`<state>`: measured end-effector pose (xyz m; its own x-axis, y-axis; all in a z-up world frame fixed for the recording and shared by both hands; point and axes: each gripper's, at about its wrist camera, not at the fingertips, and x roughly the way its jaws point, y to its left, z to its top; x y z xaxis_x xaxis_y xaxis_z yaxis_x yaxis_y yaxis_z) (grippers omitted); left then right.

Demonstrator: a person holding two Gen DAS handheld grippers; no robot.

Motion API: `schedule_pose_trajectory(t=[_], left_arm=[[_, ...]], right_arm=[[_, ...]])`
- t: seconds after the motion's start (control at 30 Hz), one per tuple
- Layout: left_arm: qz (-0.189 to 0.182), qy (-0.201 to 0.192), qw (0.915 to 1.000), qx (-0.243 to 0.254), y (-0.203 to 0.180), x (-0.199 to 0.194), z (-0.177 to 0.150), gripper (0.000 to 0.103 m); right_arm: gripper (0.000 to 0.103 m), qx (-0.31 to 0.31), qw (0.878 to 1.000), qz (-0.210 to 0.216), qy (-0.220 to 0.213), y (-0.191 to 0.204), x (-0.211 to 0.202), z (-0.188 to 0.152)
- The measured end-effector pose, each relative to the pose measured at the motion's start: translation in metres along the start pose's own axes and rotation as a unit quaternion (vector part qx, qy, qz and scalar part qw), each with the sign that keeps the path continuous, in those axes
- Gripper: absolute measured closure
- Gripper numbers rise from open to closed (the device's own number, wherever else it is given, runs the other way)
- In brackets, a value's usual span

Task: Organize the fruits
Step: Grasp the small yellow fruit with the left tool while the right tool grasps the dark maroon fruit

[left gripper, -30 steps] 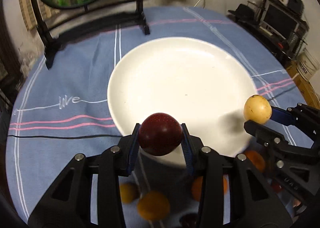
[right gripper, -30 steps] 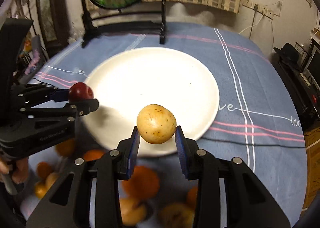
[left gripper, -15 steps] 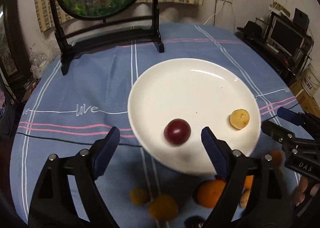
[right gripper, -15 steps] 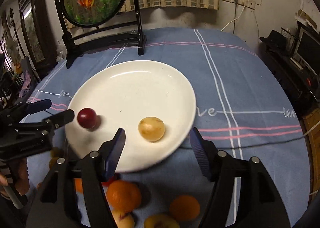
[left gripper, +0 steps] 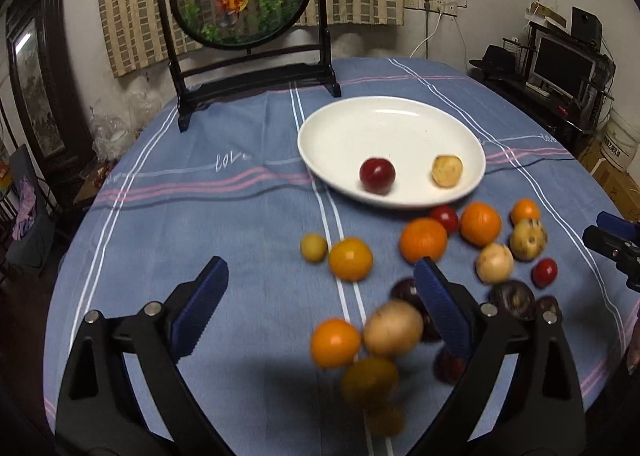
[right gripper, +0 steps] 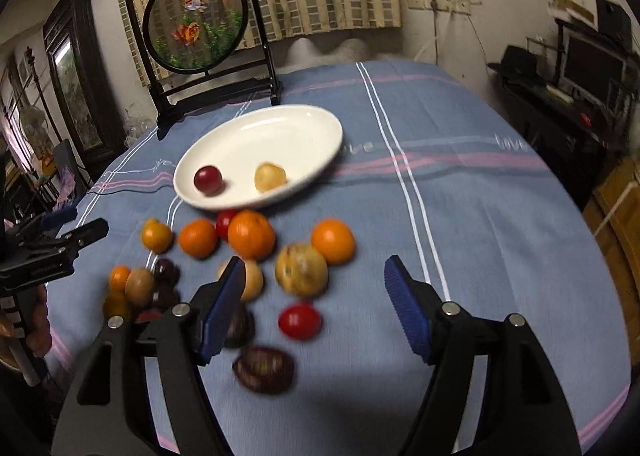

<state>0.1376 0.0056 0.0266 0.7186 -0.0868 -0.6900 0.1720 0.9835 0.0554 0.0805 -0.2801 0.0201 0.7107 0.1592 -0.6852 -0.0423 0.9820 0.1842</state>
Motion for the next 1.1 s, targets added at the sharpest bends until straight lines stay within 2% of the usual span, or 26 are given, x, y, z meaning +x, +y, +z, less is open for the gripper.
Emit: schedule_pose_trajectory(t=[0.33, 0.6, 0.73, 0.8, 0.83, 0.87, 0.9, 1.0, 1.03, 1.07, 1.1], left_arm=[[-0.015, 0.028, 0.999, -0.032, 0.006, -0.021, -0.05, 0.007], [-0.037, 0.06, 0.9974, -0.014, -0.017, -0.021, -0.078, 0.007], [-0.036, 0.074, 0.9965, -0.009, -0.022, -0.014, -0.084, 0.01], [-0.035, 0.078, 0.9962, -0.009, -0.023, -0.011, -0.085, 0.016], [-0.038, 0.083, 0.9958, -0.011, -0.022, -0.009, -0.086, 0.026], [-0.04, 0.089, 0.9951, -0.015, -0.021, -0.005, -0.087, 0.042], [-0.04, 0.093, 0.9947, -0.016, -0.021, -0.003, -0.087, 0.051], [-0.053, 0.107, 0.9926, -0.016, -0.024, 0.003, -0.09, 0.064], [-0.057, 0.108, 0.9924, -0.012, -0.027, 0.004, -0.091, 0.072], [-0.059, 0.108, 0.9924, -0.008, -0.03, 0.004, -0.091, 0.077], [-0.055, 0.107, 0.9928, -0.004, -0.032, 0.003, -0.091, 0.077]], right_arm=[[0.031, -0.013, 1.0, -0.004, 0.024, 0.008, -0.017, -0.047], [0.031, -0.042, 0.999, 0.002, 0.031, 0.023, -0.019, -0.056], [0.031, -0.049, 0.998, 0.005, 0.037, 0.026, -0.016, -0.06], [0.031, -0.051, 0.998, 0.002, 0.042, 0.026, -0.013, -0.061], [0.031, -0.051, 0.998, 0.0, 0.044, 0.026, -0.011, -0.062], [0.031, -0.05, 0.998, -0.001, 0.046, 0.024, -0.01, -0.062], [0.031, -0.049, 0.998, 0.0, 0.047, 0.023, -0.01, -0.062], [0.031, -0.049, 0.998, 0.001, 0.049, 0.023, -0.008, -0.064], [0.031, -0.05, 0.997, 0.001, 0.051, 0.023, -0.006, -0.064], [0.031, -0.052, 0.997, 0.0, 0.052, 0.023, -0.006, -0.064], [0.031, -0.054, 0.997, 0.0, 0.054, 0.025, -0.004, -0.064]])
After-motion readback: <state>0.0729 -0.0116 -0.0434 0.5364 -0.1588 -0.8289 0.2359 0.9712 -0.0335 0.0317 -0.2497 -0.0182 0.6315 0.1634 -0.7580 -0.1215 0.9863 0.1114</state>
